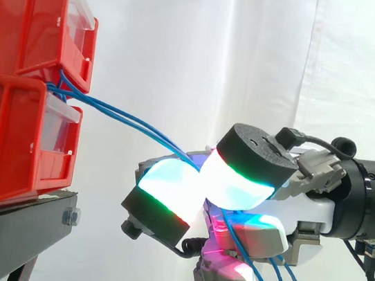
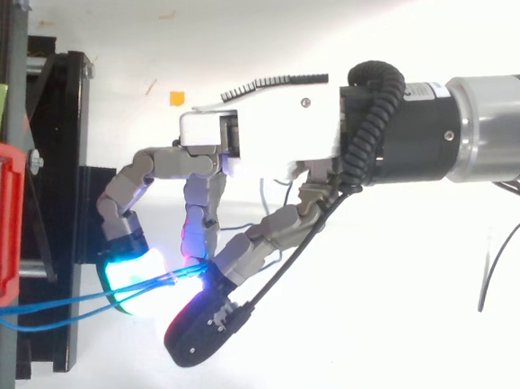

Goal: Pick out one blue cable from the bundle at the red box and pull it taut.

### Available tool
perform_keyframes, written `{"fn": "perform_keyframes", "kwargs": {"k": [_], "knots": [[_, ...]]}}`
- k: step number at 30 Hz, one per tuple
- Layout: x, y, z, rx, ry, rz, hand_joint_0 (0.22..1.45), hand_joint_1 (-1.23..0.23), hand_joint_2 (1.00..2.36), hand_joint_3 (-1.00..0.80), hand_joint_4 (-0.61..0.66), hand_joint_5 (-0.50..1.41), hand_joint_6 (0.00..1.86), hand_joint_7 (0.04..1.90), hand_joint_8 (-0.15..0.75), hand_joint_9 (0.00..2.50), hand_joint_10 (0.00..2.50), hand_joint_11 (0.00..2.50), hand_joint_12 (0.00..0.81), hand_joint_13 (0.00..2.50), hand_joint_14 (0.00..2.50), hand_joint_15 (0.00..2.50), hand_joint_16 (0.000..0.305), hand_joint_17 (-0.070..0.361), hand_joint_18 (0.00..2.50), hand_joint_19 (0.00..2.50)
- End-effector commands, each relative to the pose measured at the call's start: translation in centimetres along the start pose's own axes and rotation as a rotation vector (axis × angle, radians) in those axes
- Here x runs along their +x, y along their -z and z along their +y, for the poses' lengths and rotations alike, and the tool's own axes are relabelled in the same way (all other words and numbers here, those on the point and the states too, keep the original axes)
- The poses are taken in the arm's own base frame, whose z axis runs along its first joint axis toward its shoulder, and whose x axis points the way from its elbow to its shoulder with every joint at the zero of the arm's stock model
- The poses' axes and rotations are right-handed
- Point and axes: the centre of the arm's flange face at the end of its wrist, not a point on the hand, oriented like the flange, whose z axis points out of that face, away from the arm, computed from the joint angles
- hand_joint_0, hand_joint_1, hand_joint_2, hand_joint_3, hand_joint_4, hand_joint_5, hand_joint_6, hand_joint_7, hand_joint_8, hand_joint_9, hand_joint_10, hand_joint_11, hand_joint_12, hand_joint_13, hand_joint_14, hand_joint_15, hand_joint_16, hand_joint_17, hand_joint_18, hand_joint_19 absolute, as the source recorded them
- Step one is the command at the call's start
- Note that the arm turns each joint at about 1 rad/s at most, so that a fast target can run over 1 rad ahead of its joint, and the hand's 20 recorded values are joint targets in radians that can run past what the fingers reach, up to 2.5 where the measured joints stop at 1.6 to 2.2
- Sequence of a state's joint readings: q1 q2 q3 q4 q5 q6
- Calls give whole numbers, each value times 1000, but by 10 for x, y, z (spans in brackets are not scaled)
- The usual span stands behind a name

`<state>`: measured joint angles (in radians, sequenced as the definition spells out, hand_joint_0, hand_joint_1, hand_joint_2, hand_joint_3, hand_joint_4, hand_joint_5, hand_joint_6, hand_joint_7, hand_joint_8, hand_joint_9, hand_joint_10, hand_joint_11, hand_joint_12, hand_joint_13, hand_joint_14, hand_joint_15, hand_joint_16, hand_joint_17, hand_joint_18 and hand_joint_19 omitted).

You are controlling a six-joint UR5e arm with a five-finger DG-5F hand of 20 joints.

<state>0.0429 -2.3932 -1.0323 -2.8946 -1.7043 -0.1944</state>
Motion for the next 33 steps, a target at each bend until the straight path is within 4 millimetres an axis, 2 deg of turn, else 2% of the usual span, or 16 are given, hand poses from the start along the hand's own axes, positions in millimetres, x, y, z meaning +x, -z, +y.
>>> {"fn": "perform_keyframes", "kwargs": {"k": [1, 11, 15, 17, 23, 33], "knots": [[0, 0, 0, 0, 0, 0, 641, -741, 1000, -498, 77, -104, 892, 1028, 344, 1456, 27, 812, 425, 1270, 25, 671, 50, 112, 1011, 787], [0, 0, 0, 3, -15, -1, 562, -584, 1000, -500, 81, -99, 849, 1013, 360, 1447, 27, 785, 429, 1248, 24, 659, 49, 110, 964, 786], [0, 0, 0, 2, -15, -1, 559, -568, 1000, -500, 75, -99, 844, 1006, 362, 1450, 25, 780, 424, 1246, 22, 660, 49, 110, 960, 786], [0, 0, -1, 1, -15, -5, 600, -547, 1002, -473, 69, -100, 844, 996, 354, 1446, 27, 776, 419, 1236, 22, 660, 47, 106, 944, 795], [-1, 0, 0, 1, -15, -6, 616, -580, 1015, -300, 52, -89, 846, 1054, 351, 1457, 28, 768, 411, 1231, 23, 646, 47, 105, 932, 812], [-1, 0, 0, -1, -15, -6, 604, -622, 1018, -201, 62, -76, 853, 1106, 372, 1491, 26, 761, 429, 1247, 23, 633, 51, 116, 971, 777]]}}
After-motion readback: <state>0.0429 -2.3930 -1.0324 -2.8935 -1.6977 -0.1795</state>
